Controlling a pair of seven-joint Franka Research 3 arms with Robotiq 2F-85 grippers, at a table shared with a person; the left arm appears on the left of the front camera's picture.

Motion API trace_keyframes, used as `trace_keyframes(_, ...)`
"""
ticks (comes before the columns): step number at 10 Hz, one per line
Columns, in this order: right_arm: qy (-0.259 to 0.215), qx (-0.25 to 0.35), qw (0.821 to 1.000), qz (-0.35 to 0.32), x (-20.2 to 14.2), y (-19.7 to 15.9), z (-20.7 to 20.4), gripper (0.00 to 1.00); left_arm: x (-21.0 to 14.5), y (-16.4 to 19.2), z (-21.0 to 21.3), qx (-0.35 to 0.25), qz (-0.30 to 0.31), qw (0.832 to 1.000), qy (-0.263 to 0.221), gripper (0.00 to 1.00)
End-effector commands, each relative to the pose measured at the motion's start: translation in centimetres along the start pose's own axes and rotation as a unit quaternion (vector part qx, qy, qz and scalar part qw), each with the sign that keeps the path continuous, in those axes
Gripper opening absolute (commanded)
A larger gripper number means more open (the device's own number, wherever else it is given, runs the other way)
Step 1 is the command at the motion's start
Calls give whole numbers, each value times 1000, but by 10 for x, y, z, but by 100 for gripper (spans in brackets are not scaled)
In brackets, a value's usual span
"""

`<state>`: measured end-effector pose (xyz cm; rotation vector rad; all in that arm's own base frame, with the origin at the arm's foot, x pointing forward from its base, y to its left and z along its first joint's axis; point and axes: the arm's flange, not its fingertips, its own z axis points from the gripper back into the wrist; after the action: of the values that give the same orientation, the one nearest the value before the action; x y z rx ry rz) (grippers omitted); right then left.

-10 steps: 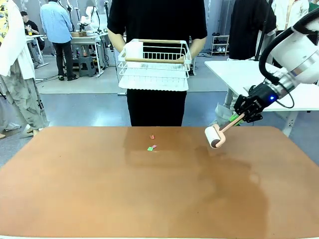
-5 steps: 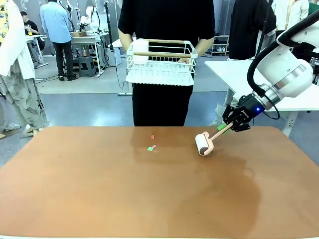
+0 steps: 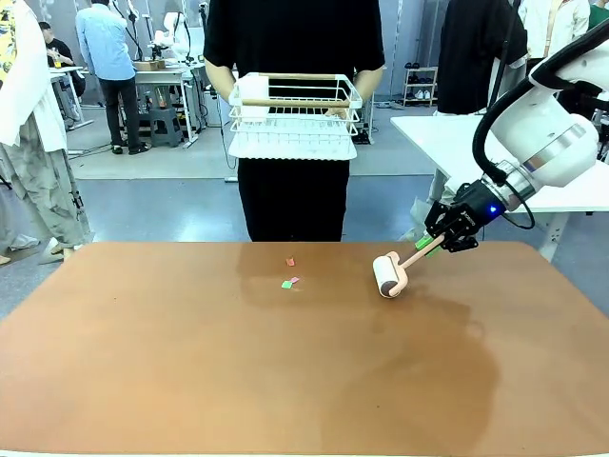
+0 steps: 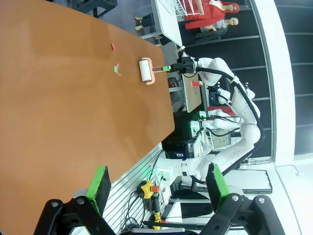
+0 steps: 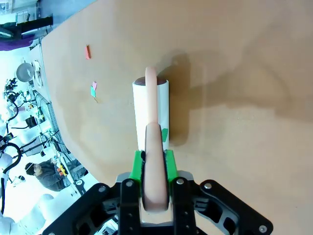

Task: Clean the table.
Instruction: Clean the table with the Lint Roller when the human lifts the Dish drying rack.

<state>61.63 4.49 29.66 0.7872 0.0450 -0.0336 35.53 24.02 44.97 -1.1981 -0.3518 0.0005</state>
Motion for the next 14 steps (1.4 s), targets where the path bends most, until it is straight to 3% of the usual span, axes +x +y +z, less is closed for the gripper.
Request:
trace_keyframes(1,2,-4,1000,1,1,0,0,22,-3,-1,2,-6,-4,1000,0,100)
trace_keyframes(2,0,0,1000,0,0,0,0,22,-3,-1,2,-6,-4,1000,0,100)
trace_keyframes(9,-14,-25,1000,-12,2,26,-105,22,-3,-1,2,-6,-4,1000,0,100)
trace_keyframes(14,-3,5,1000,2,-4,48,-165,22,-3,-1,2,-6,-4,1000,0,100)
